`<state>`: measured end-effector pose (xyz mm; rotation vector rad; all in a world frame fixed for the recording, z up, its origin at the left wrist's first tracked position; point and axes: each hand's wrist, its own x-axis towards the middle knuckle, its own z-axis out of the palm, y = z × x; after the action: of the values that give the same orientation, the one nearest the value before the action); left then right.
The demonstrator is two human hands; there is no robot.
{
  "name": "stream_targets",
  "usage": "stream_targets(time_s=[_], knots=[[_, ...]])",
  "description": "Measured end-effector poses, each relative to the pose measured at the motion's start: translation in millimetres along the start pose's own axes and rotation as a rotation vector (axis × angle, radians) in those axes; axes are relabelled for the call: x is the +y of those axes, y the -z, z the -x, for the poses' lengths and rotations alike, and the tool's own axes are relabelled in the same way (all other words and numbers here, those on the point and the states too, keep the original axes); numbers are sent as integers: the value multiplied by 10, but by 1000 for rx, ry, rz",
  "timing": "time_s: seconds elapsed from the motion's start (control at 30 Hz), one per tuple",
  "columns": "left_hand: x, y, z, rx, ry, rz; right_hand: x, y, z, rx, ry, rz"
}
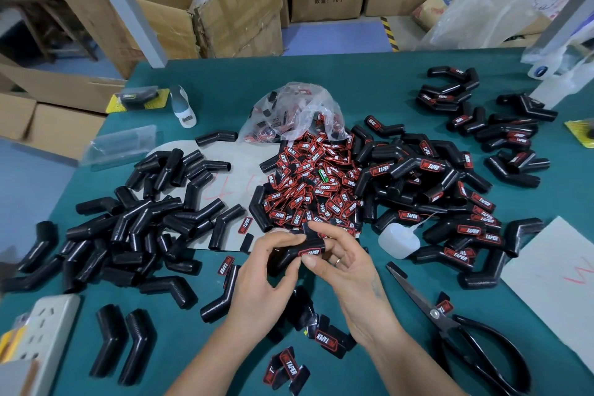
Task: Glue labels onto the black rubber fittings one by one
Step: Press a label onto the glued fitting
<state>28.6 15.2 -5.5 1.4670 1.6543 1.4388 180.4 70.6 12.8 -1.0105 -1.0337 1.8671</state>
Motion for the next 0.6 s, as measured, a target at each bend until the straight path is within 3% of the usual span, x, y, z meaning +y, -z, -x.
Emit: stream_targets(time_s=[0.33,0.6], knots=[[-2,-2,4,-25,-28,-45,55,25,-32,-7,-14,-47],[32,-12,0,-21,-16,78,27,28,-16,-13,2,-31]])
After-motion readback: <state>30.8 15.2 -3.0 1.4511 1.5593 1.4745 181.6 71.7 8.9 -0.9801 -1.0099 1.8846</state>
